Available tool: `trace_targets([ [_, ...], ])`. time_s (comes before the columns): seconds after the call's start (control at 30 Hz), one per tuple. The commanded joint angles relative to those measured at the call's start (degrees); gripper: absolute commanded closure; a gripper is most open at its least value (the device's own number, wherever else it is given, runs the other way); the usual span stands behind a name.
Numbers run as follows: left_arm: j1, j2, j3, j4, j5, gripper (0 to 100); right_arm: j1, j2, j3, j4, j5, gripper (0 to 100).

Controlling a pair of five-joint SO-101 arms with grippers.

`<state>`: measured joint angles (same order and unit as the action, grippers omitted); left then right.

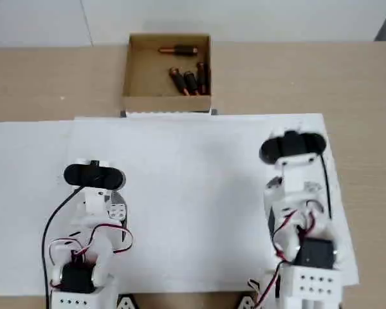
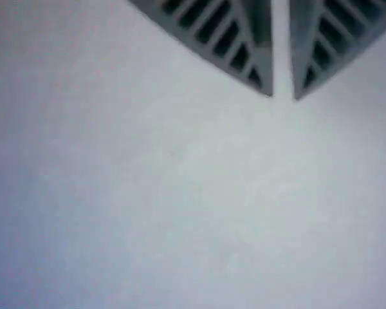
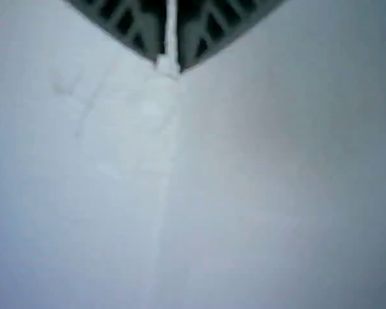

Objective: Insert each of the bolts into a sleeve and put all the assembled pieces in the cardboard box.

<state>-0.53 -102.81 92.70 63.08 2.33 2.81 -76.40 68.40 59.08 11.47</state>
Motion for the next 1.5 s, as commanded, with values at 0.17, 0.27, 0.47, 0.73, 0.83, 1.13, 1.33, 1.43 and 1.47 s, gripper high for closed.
trace_targets([
  [0.17, -0.1, -0.4, -0.1, -0.6, -0.1, 99, -4.0, -22.5, 20.0, -6.0, -0.5, 99.6],
  [0.27, -0.1, -0.4, -0.1, -0.6, -0.1, 99, -5.9, -28.4, 24.5, -6.3, -0.6, 99.6],
  [0.47, -0.1, -0.4, -0.1, -0.6, -0.1, 99, -6.6, -26.3, 26.0, -7.3, -6.5, 99.6],
  [0.73, -0.1, -0.4, -0.1, -0.6, -0.1, 99, -6.5, -26.3, 28.1, -8.4, -7.1, 99.6],
  [0.83, -0.1, -0.4, -0.1, -0.6, -0.1, 99, -6.5, -26.3, 28.1, -8.2, -7.1, 99.5],
  [1.13, -0.1, -0.4, -0.1, -0.6, -0.1, 99, -6.4, -26.3, 28.1, -8.2, -6.8, 99.5],
  [1.33, -0.1, -0.4, -0.1, -0.6, -0.1, 99, -6.5, -26.3, 28.1, -8.2, -6.7, 99.5],
  [1.43, -0.1, -0.4, -0.1, -0.6, -0.1, 99, -6.5, -26.3, 28.1, -8.2, -6.7, 99.5],
  [1.47, -0.1, -0.4, -0.1, -0.6, -0.1, 99, -6.5, -26.3, 28.1, -8.2, -6.7, 99.5],
])
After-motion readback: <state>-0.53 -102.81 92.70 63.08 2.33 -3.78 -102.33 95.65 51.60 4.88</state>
